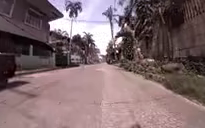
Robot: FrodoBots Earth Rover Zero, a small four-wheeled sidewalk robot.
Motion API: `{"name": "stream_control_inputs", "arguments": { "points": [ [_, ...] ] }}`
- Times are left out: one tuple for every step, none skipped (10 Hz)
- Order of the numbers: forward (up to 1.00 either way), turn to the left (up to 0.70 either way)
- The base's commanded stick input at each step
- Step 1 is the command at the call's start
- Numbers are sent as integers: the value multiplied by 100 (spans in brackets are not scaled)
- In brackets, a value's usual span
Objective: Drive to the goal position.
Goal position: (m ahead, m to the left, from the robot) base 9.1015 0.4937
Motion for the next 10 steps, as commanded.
{"name": "stream_control_inputs", "arguments": {
  "points": [
    [70,0],
    [70,0],
    [70,0],
    [70,0],
    [70,0],
    [70,0],
    [70,0],
    [70,0],
    [70,-21],
    [70,-30]
  ]
}}
